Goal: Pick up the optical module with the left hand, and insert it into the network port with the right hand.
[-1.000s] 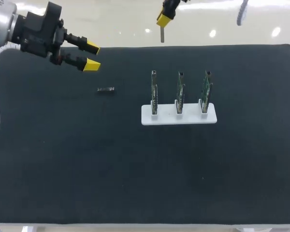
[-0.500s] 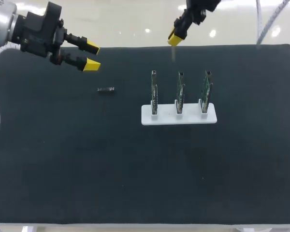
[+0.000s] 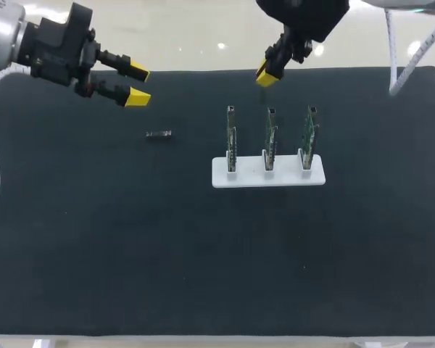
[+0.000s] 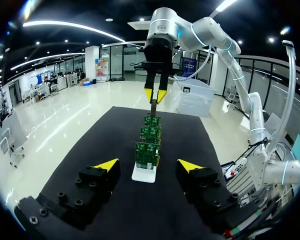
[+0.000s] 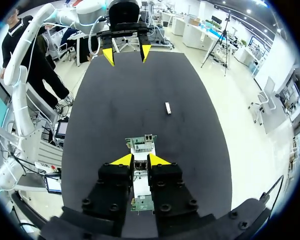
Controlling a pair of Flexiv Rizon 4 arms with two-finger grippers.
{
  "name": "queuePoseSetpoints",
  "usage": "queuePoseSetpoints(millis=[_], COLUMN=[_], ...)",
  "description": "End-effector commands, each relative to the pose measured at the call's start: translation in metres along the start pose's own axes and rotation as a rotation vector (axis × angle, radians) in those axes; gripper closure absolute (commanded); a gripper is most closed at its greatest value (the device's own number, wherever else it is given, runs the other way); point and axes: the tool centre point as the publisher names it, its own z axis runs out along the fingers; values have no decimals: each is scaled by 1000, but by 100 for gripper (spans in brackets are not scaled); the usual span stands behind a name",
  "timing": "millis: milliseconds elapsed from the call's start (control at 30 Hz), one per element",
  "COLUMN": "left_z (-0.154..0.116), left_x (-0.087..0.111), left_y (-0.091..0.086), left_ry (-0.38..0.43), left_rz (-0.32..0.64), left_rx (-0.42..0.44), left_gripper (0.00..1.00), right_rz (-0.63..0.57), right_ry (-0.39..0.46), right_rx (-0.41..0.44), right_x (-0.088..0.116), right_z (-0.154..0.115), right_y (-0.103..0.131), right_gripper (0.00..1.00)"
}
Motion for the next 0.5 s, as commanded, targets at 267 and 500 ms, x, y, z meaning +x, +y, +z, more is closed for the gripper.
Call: queuePoseSetpoints(millis=[267, 500], left_z=[1, 1], left_x=[0, 0], left_y=[1, 1], left_ry=[4, 4], left_rz=[-1, -1], left_rx=[1, 1], left_gripper=[0, 0], right_rz=[8, 1], right_ry=[13, 12], right_rx=[-32, -48], right_x=[11, 15], right_z=[8, 13], right_y=[-9, -15], right_gripper=[100, 100])
